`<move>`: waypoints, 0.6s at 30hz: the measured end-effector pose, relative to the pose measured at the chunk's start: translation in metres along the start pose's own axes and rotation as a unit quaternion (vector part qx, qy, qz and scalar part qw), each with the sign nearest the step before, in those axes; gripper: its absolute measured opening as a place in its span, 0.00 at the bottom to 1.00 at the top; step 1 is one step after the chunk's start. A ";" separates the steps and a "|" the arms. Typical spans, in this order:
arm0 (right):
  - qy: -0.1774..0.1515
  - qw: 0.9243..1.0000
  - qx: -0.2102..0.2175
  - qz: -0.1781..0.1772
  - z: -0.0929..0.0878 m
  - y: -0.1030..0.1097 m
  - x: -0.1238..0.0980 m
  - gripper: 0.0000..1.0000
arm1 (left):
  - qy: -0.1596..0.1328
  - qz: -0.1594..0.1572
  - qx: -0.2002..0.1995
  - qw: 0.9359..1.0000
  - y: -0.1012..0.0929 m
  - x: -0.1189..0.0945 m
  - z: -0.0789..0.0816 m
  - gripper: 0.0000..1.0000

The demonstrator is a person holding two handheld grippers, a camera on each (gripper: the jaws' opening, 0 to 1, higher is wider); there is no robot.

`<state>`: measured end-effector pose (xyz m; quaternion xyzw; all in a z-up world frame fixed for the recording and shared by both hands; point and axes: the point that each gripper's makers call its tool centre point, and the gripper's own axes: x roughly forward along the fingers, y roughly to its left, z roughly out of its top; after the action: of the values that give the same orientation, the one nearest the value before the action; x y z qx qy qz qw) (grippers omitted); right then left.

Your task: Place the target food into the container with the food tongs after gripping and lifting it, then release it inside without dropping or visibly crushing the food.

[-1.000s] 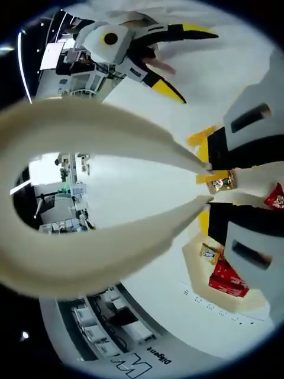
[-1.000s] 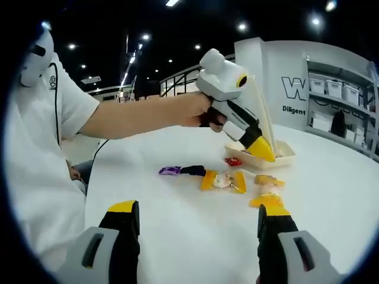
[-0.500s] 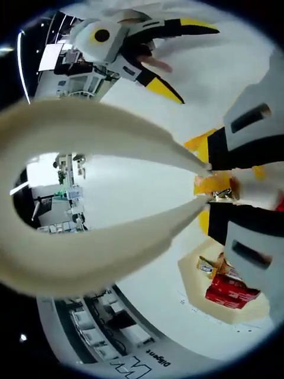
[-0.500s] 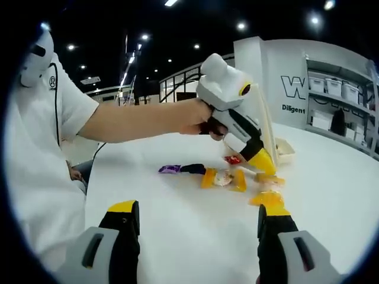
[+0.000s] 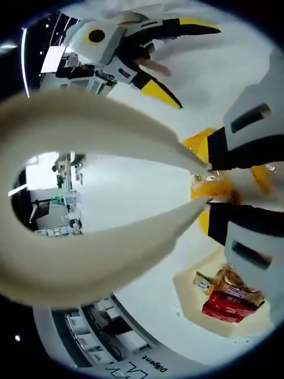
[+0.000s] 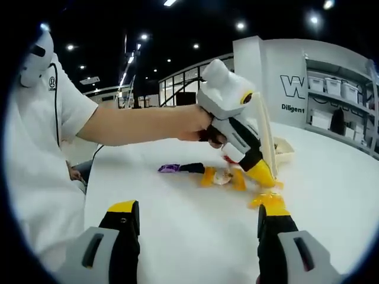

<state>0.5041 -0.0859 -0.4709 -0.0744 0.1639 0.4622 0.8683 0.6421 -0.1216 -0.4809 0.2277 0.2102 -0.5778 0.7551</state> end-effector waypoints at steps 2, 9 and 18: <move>0.001 1.000 0.000 0.000 0.000 0.000 0.000 0.81 | -0.003 -0.007 -0.002 1.000 -0.004 0.000 0.001 0.20; 0.000 1.000 0.000 0.001 0.000 0.000 0.000 0.81 | -0.012 -0.014 -0.005 1.000 -0.010 -0.002 0.007 0.20; 0.000 1.000 -0.001 0.002 0.000 0.001 0.001 0.81 | -0.002 0.043 -0.010 0.999 0.008 -0.012 0.005 0.20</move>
<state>0.5038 -0.0850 -0.4710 -0.0750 0.1638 0.4637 0.8675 0.6471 -0.1139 -0.4690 0.2277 0.2045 -0.5433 0.7817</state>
